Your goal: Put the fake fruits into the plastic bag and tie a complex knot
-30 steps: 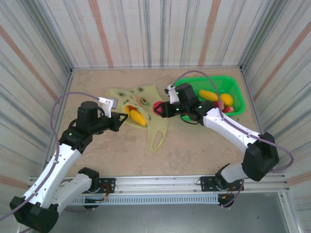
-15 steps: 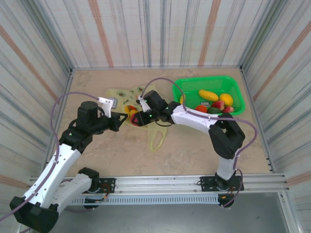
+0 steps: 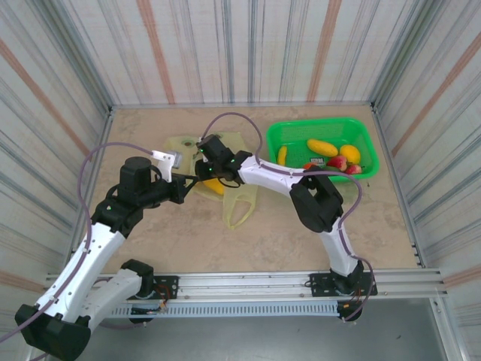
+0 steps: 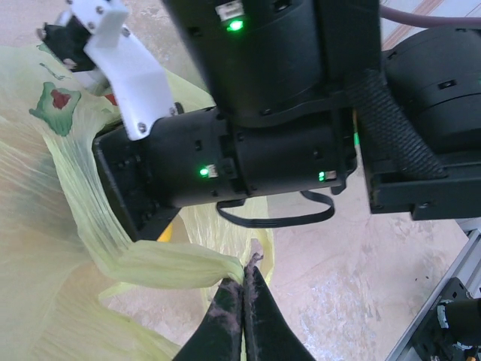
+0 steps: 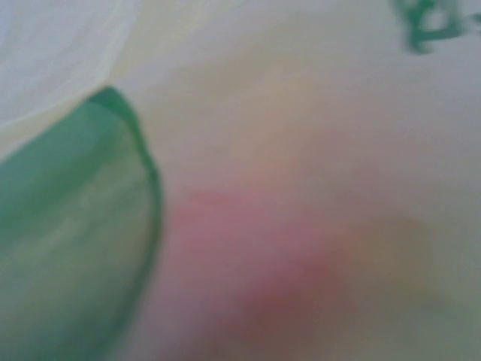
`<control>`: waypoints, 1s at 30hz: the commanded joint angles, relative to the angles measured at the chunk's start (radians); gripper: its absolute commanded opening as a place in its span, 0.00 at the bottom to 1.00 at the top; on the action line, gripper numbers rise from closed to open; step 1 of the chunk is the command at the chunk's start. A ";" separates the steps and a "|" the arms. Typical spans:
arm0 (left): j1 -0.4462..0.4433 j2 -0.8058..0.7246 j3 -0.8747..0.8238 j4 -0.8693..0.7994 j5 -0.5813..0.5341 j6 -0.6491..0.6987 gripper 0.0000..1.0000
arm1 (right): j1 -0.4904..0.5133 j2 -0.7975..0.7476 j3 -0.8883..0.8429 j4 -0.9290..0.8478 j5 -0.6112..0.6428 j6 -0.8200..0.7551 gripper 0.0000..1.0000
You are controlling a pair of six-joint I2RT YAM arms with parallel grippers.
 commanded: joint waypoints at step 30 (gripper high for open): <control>-0.002 -0.008 0.001 -0.027 -0.016 0.019 0.00 | -0.010 -0.557 -0.598 0.048 -0.151 -0.132 0.44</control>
